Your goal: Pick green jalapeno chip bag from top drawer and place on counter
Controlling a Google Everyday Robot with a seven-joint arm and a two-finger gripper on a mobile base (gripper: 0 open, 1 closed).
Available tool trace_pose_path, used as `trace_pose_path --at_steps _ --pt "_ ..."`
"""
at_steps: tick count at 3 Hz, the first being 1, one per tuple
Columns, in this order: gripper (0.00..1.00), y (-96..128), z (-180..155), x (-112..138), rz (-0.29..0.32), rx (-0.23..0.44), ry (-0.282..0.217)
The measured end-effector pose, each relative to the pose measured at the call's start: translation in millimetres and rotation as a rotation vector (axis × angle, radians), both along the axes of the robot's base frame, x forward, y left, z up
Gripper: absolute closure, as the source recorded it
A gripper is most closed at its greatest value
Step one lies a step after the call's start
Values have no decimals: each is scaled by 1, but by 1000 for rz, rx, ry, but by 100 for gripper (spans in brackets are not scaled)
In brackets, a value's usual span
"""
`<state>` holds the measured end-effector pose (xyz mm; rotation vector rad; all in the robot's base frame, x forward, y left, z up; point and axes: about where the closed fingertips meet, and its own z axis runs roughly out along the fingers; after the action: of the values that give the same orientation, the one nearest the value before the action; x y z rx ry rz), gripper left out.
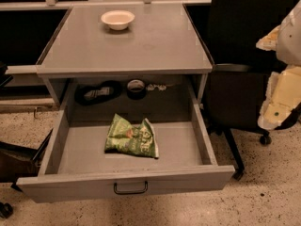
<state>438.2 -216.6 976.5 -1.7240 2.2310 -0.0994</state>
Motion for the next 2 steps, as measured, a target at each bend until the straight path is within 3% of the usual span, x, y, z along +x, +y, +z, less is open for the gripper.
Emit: trace_pose_path --at_steps 1,2 --pt "0 0 0 0 0 0 0" --pt "0 12 -15 1 37 42 14"
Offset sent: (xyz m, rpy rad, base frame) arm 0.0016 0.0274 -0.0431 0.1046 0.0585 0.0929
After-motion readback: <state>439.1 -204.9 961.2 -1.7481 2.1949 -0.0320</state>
